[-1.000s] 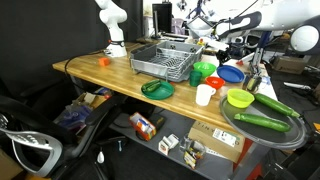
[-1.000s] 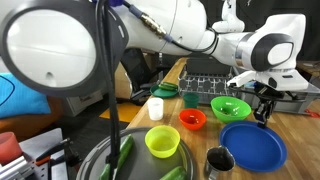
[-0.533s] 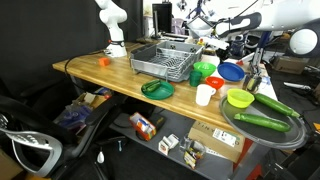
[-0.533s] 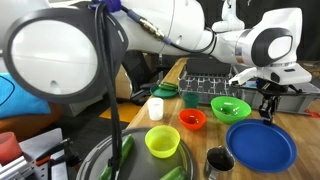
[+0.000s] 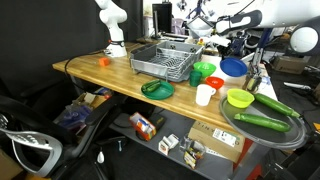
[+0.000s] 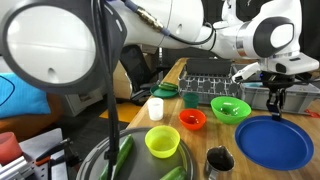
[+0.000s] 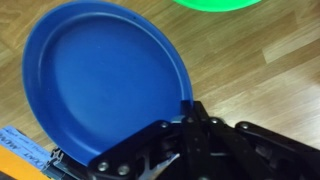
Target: Put the blue plate in the dish rack
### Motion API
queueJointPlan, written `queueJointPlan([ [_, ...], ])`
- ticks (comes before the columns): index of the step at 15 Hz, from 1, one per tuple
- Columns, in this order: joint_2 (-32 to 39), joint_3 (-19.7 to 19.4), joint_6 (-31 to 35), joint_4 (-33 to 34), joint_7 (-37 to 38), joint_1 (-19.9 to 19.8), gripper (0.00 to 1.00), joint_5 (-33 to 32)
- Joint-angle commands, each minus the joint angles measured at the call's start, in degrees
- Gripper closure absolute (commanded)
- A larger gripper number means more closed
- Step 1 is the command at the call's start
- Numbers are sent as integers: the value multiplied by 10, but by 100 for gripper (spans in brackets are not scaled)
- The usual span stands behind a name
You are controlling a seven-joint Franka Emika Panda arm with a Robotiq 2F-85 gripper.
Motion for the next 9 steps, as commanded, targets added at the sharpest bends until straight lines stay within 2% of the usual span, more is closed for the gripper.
queueJointPlan([
  [1, -18, -12, 6, -15, -19, 12, 99, -17],
  [9, -39, -13, 10, -15, -36, 21, 99, -28],
])
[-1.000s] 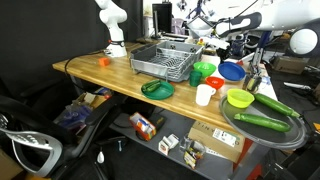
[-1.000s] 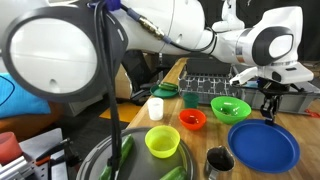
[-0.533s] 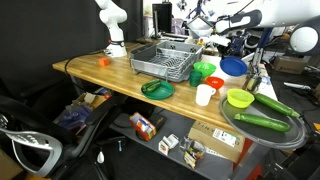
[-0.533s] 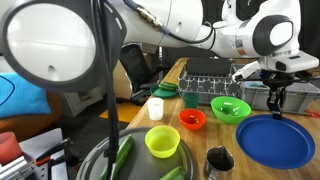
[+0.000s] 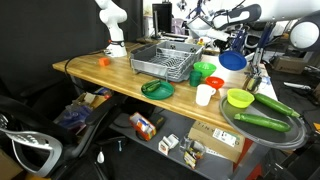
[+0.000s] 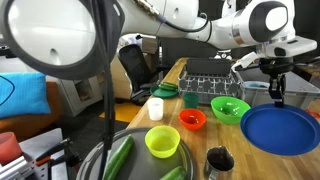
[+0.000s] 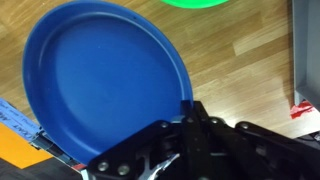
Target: Put the blue plate in the dish rack
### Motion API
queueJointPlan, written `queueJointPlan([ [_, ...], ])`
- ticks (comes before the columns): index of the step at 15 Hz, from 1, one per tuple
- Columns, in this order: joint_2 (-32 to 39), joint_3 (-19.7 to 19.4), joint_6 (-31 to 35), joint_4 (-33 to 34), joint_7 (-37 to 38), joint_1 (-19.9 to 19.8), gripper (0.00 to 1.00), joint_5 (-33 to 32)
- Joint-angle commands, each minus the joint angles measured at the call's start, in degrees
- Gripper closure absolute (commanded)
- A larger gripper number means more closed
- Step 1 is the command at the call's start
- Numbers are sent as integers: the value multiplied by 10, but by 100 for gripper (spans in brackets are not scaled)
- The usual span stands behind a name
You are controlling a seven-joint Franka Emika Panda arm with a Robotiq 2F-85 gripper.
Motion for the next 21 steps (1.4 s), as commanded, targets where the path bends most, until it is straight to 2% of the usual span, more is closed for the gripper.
queueJointPlan([
  [1, -17, -3, 4, -16, -17, 2, 99, -5],
  [13, -65, 27, -71, 4, -46, 20, 99, 15],
  [16, -68, 47, -83, 16, -57, 30, 99, 24],
  [17, -54, 61, -95, 44, -62, 30, 99, 25],
  [19, -78, 75, -83, 4, -74, 39, 99, 30],
  [21, -68, 88, -88, 20, -93, 47, 99, 35],
])
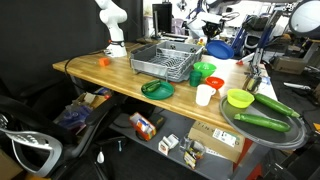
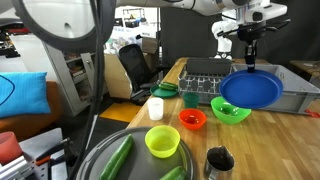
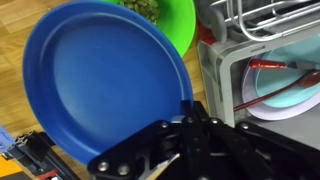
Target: Put the blue plate in the dish rack
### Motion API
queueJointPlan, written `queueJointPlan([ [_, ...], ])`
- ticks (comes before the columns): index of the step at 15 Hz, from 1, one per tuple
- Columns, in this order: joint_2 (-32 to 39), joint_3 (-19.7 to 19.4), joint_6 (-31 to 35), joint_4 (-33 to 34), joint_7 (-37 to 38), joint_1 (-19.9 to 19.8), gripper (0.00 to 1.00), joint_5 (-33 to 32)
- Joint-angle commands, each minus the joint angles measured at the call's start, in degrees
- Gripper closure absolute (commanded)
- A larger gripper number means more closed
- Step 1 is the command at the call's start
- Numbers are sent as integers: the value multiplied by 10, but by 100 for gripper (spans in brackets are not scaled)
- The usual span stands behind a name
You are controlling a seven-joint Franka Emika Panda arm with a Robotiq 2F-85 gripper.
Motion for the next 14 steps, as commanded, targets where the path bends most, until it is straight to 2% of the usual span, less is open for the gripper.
queueJointPlan([
  [1, -7, 26, -20, 0, -49, 5, 99, 17],
  [10, -34, 71, -99, 10, -187, 42, 99, 13],
  [14, -43, 81, -84, 11, -213, 60, 99, 9],
])
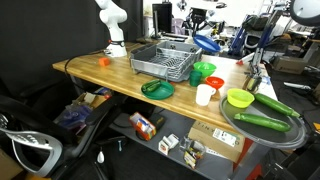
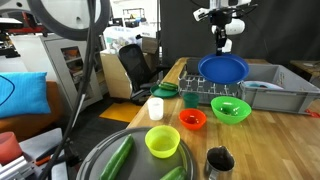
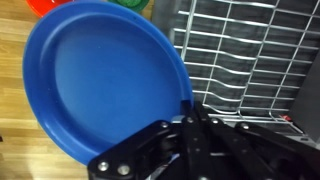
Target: Put the blue plate in the dish rack
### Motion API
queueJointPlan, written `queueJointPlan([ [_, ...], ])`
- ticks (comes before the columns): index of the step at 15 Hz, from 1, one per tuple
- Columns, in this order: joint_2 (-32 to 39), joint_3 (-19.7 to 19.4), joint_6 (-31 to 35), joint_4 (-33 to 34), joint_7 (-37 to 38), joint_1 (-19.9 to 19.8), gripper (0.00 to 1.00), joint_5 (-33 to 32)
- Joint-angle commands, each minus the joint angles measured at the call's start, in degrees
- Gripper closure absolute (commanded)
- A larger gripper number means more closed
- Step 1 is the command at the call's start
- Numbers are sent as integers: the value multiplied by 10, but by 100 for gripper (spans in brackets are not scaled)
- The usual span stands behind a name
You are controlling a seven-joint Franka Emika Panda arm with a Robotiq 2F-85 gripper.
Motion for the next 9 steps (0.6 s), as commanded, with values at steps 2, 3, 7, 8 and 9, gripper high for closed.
queueJointPlan([
  [2, -2, 7, 24, 0, -26, 18, 99, -1],
  [3, -1, 5, 42, 0, -23, 25, 99, -3],
  [7, 8, 6, 121, -4, -22, 53, 99, -4],
  [8, 11, 6, 142, -5, -23, 60, 99, -4],
  [9, 14, 8, 160, -5, -22, 67, 99, -2],
])
